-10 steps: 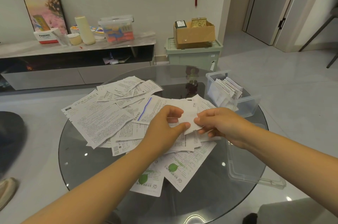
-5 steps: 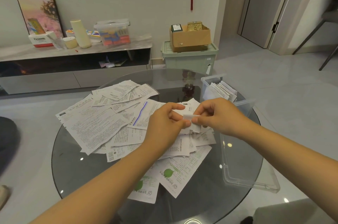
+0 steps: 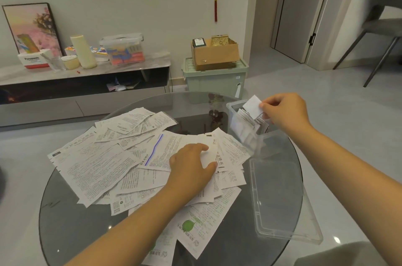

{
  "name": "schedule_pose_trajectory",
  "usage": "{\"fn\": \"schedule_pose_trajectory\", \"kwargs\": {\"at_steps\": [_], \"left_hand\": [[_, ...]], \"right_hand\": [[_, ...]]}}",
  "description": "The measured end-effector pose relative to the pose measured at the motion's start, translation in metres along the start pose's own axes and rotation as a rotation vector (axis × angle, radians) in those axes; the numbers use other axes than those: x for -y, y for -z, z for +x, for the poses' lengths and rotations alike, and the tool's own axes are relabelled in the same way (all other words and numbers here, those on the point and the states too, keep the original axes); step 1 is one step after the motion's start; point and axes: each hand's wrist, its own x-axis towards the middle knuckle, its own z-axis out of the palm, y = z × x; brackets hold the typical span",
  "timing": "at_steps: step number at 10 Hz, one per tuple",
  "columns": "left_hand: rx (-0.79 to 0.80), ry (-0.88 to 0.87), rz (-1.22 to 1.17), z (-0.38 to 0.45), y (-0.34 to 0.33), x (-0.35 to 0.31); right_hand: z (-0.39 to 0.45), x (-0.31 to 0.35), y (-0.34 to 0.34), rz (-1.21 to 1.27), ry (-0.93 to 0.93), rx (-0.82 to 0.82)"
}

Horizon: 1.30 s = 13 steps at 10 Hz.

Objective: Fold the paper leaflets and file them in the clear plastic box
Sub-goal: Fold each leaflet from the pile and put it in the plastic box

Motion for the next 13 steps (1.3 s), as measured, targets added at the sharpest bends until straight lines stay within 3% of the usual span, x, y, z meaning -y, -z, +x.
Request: {"fn": "schedule_pose_trajectory", "kwargs": {"at_steps": [3,6,9,13], "left_hand": [[0.066,0.016,0.086,0.003,-0.006,0.001],[0.073,0.003,0.083,0.002,-0.005,0.004],[0.077,0.009,0.084,0.001,-0.005,0.005],[0.098,0.014,0.107,0.002,-0.006,0.003]], "right_hand": [[0.011,0.003,-0.026,-0.195,-0.064,0.145],[0.019,0.006,-0.021,-0.127,-0.051,0.051],[0.017,-0.003,-0.022,-0.24,-0.006,-0.004],[0.016,-0.003,-0.025,-0.348,0.052,0.058]]}}
